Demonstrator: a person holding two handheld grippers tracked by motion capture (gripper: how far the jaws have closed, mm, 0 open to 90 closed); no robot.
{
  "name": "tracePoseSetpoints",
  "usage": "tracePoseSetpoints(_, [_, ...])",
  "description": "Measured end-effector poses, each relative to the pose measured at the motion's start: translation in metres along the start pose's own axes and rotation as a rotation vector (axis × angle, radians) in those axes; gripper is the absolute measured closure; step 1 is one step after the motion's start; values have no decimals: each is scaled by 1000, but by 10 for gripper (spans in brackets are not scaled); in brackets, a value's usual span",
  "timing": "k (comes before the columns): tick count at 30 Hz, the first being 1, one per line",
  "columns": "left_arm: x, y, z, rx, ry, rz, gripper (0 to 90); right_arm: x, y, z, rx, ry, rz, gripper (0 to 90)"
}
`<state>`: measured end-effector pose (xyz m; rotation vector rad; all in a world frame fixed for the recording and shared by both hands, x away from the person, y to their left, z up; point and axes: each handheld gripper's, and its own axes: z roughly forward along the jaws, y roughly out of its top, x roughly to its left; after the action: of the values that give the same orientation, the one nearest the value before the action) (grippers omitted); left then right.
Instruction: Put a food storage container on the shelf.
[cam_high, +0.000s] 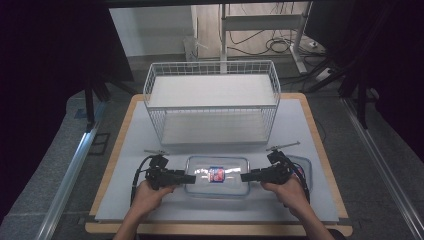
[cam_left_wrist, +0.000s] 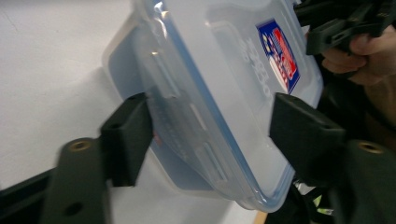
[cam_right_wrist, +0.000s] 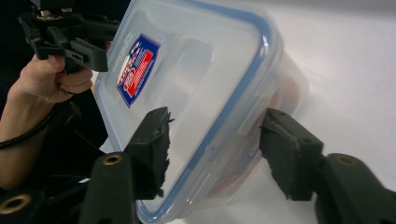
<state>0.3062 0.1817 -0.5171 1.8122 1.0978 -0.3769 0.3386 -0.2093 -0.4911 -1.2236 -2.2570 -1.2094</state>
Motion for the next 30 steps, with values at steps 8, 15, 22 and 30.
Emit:
tracePoseSetpoints(8, [-2,-8,-5,-36,-9,12,416,5,-6,0,-2,0,-7,405])
tracePoseSetpoints(15, [-5,-16,-9,-69,-15,47,448,1,-11,2,-1,52,28,362])
tracePoseSetpoints(22, [-10,-22,-12,-88,-10,61,475,10,-21,-9,-62,36,-5,518])
tracePoseSetpoints(30, [-15,-28,-14,-116,-7,60,503,10,-28,-12,-93,74,39,561])
